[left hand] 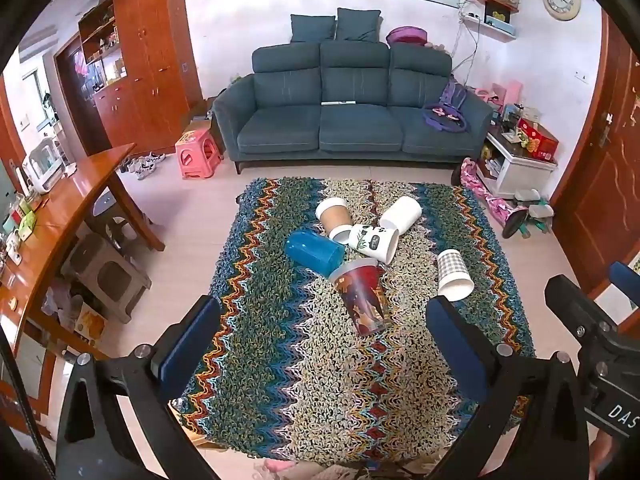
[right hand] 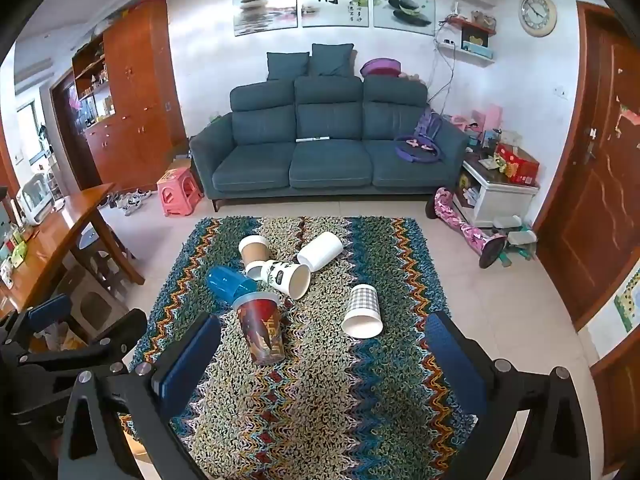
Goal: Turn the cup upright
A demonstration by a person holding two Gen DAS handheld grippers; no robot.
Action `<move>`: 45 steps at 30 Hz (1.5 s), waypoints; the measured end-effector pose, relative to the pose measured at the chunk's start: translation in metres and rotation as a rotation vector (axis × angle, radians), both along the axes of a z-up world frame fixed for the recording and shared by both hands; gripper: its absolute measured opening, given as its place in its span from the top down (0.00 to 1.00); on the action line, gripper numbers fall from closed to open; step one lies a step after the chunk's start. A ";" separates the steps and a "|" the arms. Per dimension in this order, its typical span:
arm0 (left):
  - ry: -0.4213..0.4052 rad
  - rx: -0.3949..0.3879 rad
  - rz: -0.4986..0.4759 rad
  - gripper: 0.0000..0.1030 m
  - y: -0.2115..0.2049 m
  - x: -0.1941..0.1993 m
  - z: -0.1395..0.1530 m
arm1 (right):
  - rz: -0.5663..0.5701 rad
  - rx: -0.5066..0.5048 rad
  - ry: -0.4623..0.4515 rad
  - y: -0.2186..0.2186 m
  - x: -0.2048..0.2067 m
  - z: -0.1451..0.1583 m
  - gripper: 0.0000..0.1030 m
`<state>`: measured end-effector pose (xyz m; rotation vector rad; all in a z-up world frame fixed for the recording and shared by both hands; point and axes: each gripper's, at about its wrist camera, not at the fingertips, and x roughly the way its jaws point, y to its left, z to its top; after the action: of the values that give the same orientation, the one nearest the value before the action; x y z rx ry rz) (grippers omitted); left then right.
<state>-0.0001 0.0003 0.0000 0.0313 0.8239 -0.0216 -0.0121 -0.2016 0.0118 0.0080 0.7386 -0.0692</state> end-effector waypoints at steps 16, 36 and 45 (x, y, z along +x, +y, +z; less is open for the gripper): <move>0.001 0.010 -0.003 0.00 -0.001 0.000 0.000 | -0.002 0.012 0.009 -0.002 0.001 -0.003 0.01; 0.002 0.013 -0.004 0.00 -0.007 0.002 -0.004 | 0.001 0.015 0.019 -0.002 0.007 -0.017 0.01; 0.013 0.009 -0.005 0.00 -0.012 0.003 -0.015 | 0.005 0.006 0.031 0.000 0.014 -0.021 0.01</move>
<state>0.0028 -0.0114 -0.0145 0.0419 0.8367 -0.0230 0.0018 -0.2020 -0.0090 0.0110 0.7699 -0.0620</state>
